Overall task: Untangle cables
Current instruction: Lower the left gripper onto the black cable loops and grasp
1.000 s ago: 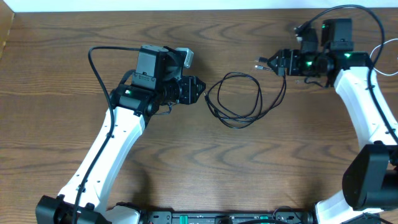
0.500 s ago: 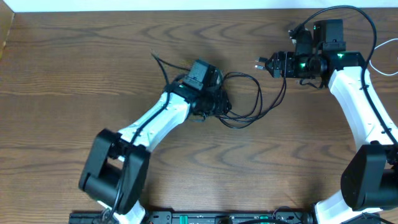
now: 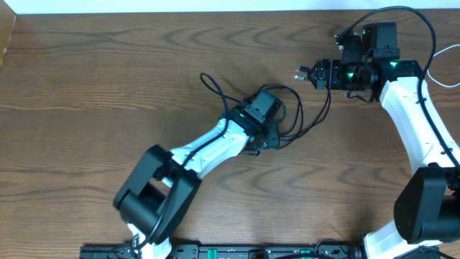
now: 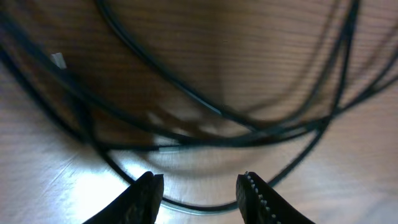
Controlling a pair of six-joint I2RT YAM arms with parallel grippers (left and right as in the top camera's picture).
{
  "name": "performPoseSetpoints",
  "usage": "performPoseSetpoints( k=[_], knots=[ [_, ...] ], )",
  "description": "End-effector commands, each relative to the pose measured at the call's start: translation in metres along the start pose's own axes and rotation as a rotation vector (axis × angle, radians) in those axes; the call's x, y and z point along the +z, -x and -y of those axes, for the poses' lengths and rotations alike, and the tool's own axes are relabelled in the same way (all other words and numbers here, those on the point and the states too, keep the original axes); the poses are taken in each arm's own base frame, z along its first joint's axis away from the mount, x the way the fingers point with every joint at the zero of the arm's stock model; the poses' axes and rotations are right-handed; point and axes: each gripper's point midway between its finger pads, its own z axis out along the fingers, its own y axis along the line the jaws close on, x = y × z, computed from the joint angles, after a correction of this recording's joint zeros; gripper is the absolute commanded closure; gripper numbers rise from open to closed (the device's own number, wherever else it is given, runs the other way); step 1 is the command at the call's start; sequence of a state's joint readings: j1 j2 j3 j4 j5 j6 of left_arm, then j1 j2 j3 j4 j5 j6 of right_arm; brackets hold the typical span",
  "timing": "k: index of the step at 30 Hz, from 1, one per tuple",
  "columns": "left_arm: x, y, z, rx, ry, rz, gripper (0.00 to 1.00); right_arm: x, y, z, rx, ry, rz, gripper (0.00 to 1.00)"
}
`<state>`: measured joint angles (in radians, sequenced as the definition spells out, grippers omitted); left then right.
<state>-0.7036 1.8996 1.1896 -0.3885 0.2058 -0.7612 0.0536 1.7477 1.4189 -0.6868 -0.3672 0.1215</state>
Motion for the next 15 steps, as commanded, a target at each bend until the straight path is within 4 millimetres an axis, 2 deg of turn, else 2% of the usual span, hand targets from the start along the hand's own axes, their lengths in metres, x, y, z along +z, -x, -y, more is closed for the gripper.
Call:
performPoseSetpoints(
  k=[1, 7, 10, 12, 15],
  knots=[
    [0.020, 0.004, -0.008, -0.101, 0.038, 0.022, 0.61, 0.000, 0.003, 0.003, 0.010, -0.005, 0.005, 0.15],
    [0.038, 0.002, -0.012, -0.185, 0.048, 0.013, 0.65, 0.000, 0.003, 0.004, 0.010, -0.006, 0.005, 0.15],
    [0.038, 0.003, -0.011, -0.182, 0.043, 0.020, 0.74, 0.000, 0.003, 0.004, 0.010, -0.006, 0.005, 0.14],
    [0.038, 0.006, -0.013, -0.182, 0.051, 0.035, 0.92, 0.000, 0.003, 0.004, 0.010, -0.006, 0.005, 0.14],
    [0.035, 0.005, -0.009, -0.174, 0.036, 0.027, 0.93, 0.000, 0.003, 0.004, 0.009, -0.006, 0.005, 0.14]
  ],
)
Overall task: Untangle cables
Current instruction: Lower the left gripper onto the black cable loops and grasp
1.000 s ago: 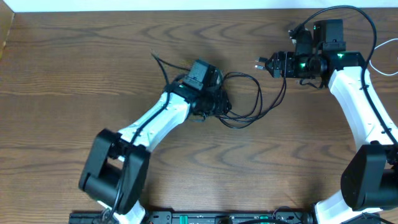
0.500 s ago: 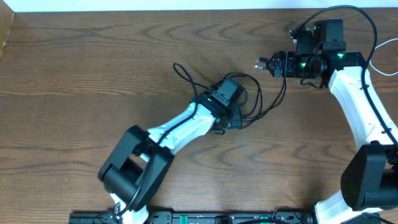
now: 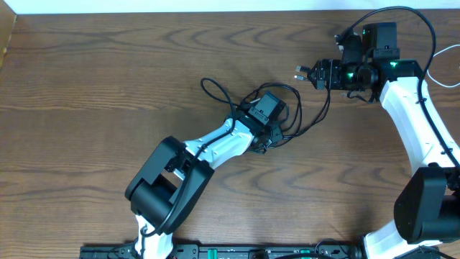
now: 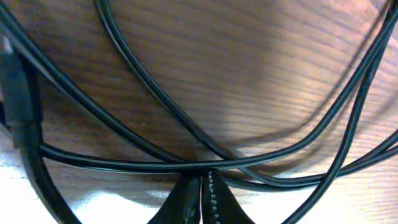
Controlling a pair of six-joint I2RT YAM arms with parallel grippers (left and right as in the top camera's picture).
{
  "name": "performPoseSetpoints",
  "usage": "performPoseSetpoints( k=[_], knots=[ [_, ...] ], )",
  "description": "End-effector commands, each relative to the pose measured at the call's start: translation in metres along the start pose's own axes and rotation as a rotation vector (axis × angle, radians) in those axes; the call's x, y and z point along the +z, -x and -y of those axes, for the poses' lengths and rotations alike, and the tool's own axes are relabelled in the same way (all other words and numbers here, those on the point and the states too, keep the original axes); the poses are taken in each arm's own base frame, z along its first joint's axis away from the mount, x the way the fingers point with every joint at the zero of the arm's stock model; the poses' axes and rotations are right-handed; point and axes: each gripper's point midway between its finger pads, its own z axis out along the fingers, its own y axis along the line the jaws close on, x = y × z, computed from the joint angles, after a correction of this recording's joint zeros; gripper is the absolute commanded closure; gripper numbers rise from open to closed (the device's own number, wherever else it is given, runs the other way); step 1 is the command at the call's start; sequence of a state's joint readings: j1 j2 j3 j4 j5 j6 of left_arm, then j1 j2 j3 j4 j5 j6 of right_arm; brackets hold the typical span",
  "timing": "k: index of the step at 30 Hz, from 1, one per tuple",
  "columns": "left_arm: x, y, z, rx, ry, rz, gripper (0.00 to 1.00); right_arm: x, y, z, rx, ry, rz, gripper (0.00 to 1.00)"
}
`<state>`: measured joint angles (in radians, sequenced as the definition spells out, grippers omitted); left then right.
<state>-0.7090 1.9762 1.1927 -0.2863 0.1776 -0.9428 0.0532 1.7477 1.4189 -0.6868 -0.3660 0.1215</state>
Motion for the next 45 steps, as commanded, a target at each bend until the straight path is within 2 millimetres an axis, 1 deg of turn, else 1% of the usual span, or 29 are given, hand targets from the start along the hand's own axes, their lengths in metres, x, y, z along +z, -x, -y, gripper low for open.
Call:
performPoseSetpoints(
  k=[1, 2, 4, 6, 8, 10, 11, 12, 13, 14, 15, 17, 21, 24, 26, 27, 31, 33, 39, 43, 45],
  knots=[
    [0.006, -0.004, -0.007, 0.013, 0.026, -0.013, 0.93, 0.000, 0.003, 0.003, 0.009, -0.004, 0.004, 0.14],
    [0.002, -0.003, -0.003, 0.031, 0.014, -0.008, 0.92, 0.000, 0.003, 0.003, 0.009, -0.004, 0.004, 0.14],
    [-0.016, 0.001, 0.011, 0.144, -0.031, 0.021, 0.93, 0.000, 0.003, 0.003, 0.009, -0.004, 0.005, 0.14],
    [-0.027, 0.001, 0.023, 0.240, -0.064, 0.042, 0.93, 0.000, 0.003, 0.003, 0.009, -0.005, 0.005, 0.14],
    [-0.036, -0.005, 0.036, 0.374, -0.110, 0.042, 0.93, 0.000, 0.003, 0.003, 0.009, -0.004, 0.005, 0.14],
    [-0.038, -0.016, 0.045, 0.476, -0.158, 0.011, 0.92, 0.000, 0.003, 0.003, 0.009, -0.005, 0.005, 0.14],
    [-0.038, -0.019, 0.047, 0.515, -0.168, 0.000, 0.92, 0.000, 0.003, 0.003, 0.009, -0.005, 0.005, 0.14],
    [-0.038, -0.022, 0.047, 0.563, -0.171, -0.003, 0.90, 0.000, 0.003, 0.003, 0.009, -0.005, 0.005, 0.14],
    [-0.037, -0.023, 0.047, 0.635, -0.169, -0.001, 0.79, 0.000, 0.003, 0.003, 0.009, -0.004, 0.005, 0.14],
    [-0.037, -0.023, 0.046, 0.677, -0.168, 0.001, 0.72, 0.000, 0.003, 0.003, 0.009, -0.004, 0.005, 0.14],
    [-0.037, -0.023, 0.046, 0.685, -0.167, 0.002, 0.67, 0.000, 0.003, 0.003, 0.009, -0.004, 0.005, 0.14],
    [-0.037, -0.023, 0.047, 0.695, -0.168, 0.005, 0.62, 0.000, 0.003, 0.003, 0.009, -0.004, 0.004, 0.13],
    [-0.033, -0.014, 0.040, 0.694, -0.116, 0.042, 0.59, 0.000, 0.003, 0.003, 0.009, -0.004, 0.004, 0.13],
    [-0.025, -0.017, 0.039, 0.713, -0.122, 0.023, 0.57, 0.000, 0.003, 0.003, 0.009, -0.004, 0.004, 0.12],
    [-0.024, -0.022, 0.045, 0.777, -0.167, 0.007, 0.57, 0.000, 0.003, 0.003, 0.009, -0.004, 0.004, 0.12],
    [-0.024, -0.022, 0.046, 0.781, -0.168, 0.009, 0.57, 0.000, 0.003, 0.003, 0.009, -0.004, 0.005, 0.12],
    [-0.017, -0.023, 0.042, 0.782, -0.160, -0.001, 0.59, 0.000, 0.003, 0.003, 0.010, -0.003, 0.005, 0.11],
    [-0.016, -0.024, 0.042, 0.782, -0.159, -0.002, 0.63, 0.000, 0.003, 0.003, 0.009, -0.003, 0.005, 0.11],
    [-0.012, -0.023, 0.041, 0.782, -0.158, -0.003, 0.64, 0.000, 0.004, 0.003, 0.007, -0.003, 0.009, 0.11],
    [-0.006, -0.025, 0.036, 0.790, -0.144, -0.016, 0.64, 0.000, 0.005, 0.003, 0.006, -0.003, 0.014, 0.10],
    [0.004, -0.028, 0.029, 0.785, -0.125, -0.041, 0.65, 0.000, 0.005, 0.003, 0.006, -0.003, 0.014, 0.10]
  ],
)
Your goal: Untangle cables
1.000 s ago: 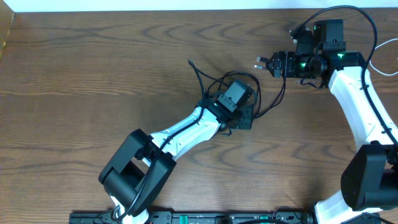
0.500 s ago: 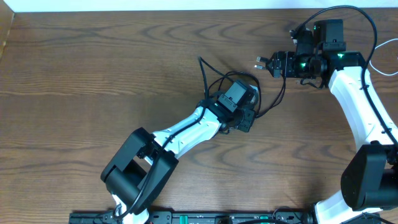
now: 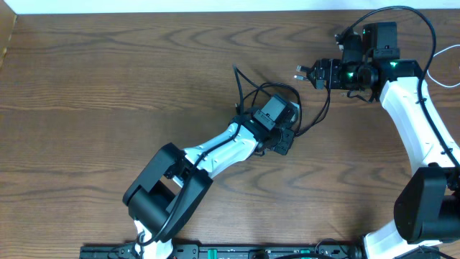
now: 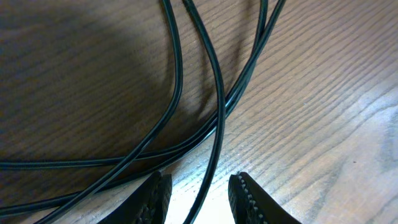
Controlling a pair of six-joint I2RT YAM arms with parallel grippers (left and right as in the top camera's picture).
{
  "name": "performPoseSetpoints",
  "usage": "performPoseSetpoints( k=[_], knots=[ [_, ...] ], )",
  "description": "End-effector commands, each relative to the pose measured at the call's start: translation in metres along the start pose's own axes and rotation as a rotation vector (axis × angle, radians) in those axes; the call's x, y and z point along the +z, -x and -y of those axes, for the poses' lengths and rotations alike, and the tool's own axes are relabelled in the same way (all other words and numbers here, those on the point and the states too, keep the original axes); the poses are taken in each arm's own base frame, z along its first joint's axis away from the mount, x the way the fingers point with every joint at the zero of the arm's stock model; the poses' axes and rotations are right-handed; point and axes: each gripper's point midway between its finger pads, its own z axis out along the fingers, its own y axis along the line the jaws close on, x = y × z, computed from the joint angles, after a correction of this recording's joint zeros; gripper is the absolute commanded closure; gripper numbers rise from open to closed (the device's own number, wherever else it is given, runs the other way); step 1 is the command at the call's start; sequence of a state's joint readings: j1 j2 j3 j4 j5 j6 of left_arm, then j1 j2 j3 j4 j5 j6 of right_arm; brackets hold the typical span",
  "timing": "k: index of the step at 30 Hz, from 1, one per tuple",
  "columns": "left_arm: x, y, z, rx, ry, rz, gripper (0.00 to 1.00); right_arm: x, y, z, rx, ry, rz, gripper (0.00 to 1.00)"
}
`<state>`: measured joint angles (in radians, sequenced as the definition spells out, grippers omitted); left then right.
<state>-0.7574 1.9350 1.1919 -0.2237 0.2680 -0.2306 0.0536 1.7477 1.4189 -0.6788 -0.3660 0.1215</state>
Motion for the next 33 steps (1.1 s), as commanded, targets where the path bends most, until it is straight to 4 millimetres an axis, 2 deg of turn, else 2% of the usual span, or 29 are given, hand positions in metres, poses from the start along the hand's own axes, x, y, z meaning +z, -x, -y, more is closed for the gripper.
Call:
performPoseSetpoints(
  k=[1, 8, 10, 11, 12, 14, 16, 18, 20, 21, 23, 24, 26, 28, 29, 30, 31, 33],
  knots=[
    [0.022, -0.018, -0.007, 0.009, 0.004, -0.065, 0.65, 0.000, 0.003, 0.003, 0.009, -0.004, 0.007, 0.10],
    [0.025, -0.017, 0.003, 0.041, -0.031, -0.055, 0.75, 0.000, 0.003, 0.003, 0.009, -0.004, 0.006, 0.09],
    [0.025, -0.016, 0.005, 0.047, -0.034, -0.051, 0.81, 0.000, 0.003, 0.003, 0.009, -0.004, 0.006, 0.09],
    [0.025, -0.015, 0.006, 0.050, -0.036, -0.047, 0.89, 0.000, 0.003, 0.003, 0.009, -0.004, 0.006, 0.09],
    [0.025, -0.013, 0.006, 0.051, -0.039, -0.037, 0.92, 0.000, 0.003, 0.003, 0.009, -0.004, 0.006, 0.09],
    [0.018, 0.002, 0.011, 0.057, -0.050, 0.009, 0.93, 0.000, 0.002, 0.003, 0.010, -0.004, 0.004, 0.09],
    [-0.014, 0.031, 0.025, 0.069, -0.088, 0.087, 0.93, 0.000, 0.000, 0.004, 0.014, -0.005, -0.006, 0.09],
    [-0.060, 0.065, 0.038, 0.088, -0.115, 0.210, 0.93, 0.000, -0.001, 0.004, 0.015, -0.005, -0.009, 0.09],
    [-0.117, 0.094, 0.048, 0.105, -0.133, 0.352, 0.92, 0.000, -0.001, 0.002, 0.015, 0.006, -0.010, 0.08],
    [-0.154, 0.108, 0.051, 0.111, -0.133, 0.440, 0.93, 0.000, -0.001, -0.002, 0.014, 0.024, -0.010, 0.09],
    [-0.220, 0.125, 0.049, 0.113, -0.110, 0.597, 0.93, -0.001, 0.002, -0.013, 0.007, 0.091, -0.001, 0.08],
    [-0.251, 0.129, 0.048, 0.113, -0.103, 0.666, 0.93, -0.002, 0.005, -0.026, -0.003, 0.164, 0.008, 0.08],
    [-0.298, 0.132, 0.046, 0.112, -0.091, 0.771, 0.93, -0.006, 0.010, -0.043, -0.019, 0.262, 0.023, 0.08],
    [-0.329, 0.131, 0.044, 0.111, -0.083, 0.841, 0.93, -0.009, 0.013, -0.053, -0.033, 0.322, 0.037, 0.08],
    [-0.355, 0.131, 0.040, 0.107, -0.067, 0.903, 0.93, -0.012, 0.016, -0.061, -0.046, 0.368, 0.049, 0.08],
    [-0.361, 0.131, 0.039, 0.105, -0.062, 0.921, 0.93, -0.014, 0.017, -0.065, -0.052, 0.390, 0.053, 0.08],
    [-0.382, 0.132, 0.037, 0.107, -0.055, 0.982, 0.92, -0.017, 0.020, -0.072, -0.066, 0.436, 0.063, 0.08],
    [-0.401, 0.135, 0.034, 0.109, -0.048, 1.041, 0.93, -0.019, 0.021, -0.079, -0.071, 0.465, 0.067, 0.07]
  ],
)
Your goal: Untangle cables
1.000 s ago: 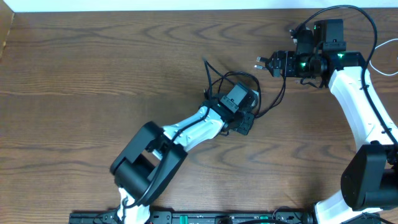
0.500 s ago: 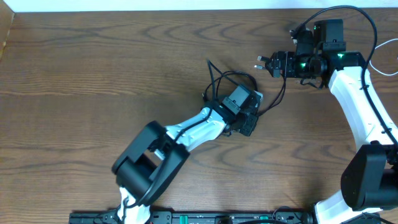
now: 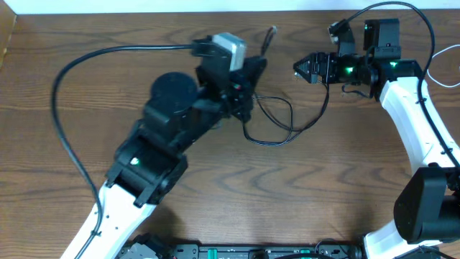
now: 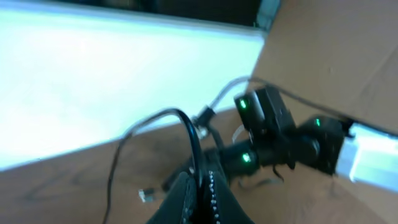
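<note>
A thin black cable (image 3: 271, 120) lies in a loose loop on the wooden table (image 3: 86, 165). My left gripper (image 3: 251, 70) is raised well above the table and is shut on one strand of it. In the left wrist view the strand (image 4: 188, 127) arcs up out of the shut left gripper (image 4: 200, 182), and a small plug (image 4: 146, 195) shows lower left. The strand's free end (image 3: 269, 33) sticks up toward the far edge. My right gripper (image 3: 303, 67) hovers at the back right, shut on another part of the cable, which runs down (image 3: 327, 97) into the loop.
A thick black lead (image 3: 65, 108) from the left arm sweeps over the left half of the table. The right arm (image 3: 413, 108) runs along the right side. A white wall borders the far edge, with a cardboard sheet (image 4: 336, 56) behind the right arm.
My left gripper, open low over the strands on the table, is now shut on one strand and lifted high toward the far edge. The tangle has drawn out into one loose loop. The right gripper has turned slightly.
My left gripper was open over the tangled strands at mid-table, then shut on them, then open again a little further right. Now it holds one strand raised high. The right gripper has stayed at the back right with its cable part throughout.
</note>
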Controlling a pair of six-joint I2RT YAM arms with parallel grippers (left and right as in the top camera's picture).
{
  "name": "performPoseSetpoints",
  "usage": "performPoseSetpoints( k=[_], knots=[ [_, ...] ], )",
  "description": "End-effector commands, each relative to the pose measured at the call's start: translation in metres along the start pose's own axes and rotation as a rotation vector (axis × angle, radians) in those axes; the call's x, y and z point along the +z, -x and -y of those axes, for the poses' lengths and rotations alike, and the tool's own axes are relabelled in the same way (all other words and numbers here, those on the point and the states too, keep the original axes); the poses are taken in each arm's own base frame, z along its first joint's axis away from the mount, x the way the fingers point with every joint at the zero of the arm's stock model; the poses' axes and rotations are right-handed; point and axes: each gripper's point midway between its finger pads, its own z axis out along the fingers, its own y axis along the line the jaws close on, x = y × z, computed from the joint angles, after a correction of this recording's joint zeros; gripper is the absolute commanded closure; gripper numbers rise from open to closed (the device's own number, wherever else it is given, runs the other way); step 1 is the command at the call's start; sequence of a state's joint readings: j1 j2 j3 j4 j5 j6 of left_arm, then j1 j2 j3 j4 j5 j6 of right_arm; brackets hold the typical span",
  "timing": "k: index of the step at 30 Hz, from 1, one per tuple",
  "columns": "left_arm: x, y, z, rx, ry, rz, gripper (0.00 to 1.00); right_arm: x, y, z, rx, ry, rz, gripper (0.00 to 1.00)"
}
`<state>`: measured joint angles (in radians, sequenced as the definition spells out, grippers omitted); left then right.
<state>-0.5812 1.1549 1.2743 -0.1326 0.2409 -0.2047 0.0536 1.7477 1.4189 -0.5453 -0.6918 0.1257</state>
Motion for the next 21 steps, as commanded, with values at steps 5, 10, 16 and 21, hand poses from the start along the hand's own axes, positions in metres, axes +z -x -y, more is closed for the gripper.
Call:
performPoseSetpoints(
  k=[5, 10, 16, 21],
  knots=[
    [-0.046, 0.085, -0.037, 0.050, 0.171, 0.326, 0.93, 0.011, -0.006, -0.031, -0.025, 0.108, -0.032, 0.03],
    [-0.095, 0.153, -0.025, 0.099, 0.169, 0.633, 0.93, 0.026, -0.014, -0.040, -0.094, 0.057, -0.054, 0.01],
    [-0.131, 0.186, -0.003, 0.131, 0.114, 0.811, 0.93, 0.050, -0.033, -0.085, -0.374, 0.110, -0.091, 0.01],
    [-0.146, 0.193, 0.004, 0.087, 0.077, 0.855, 0.93, 0.071, -0.040, -0.113, -0.456, 0.130, -0.085, 0.01]
  ],
)
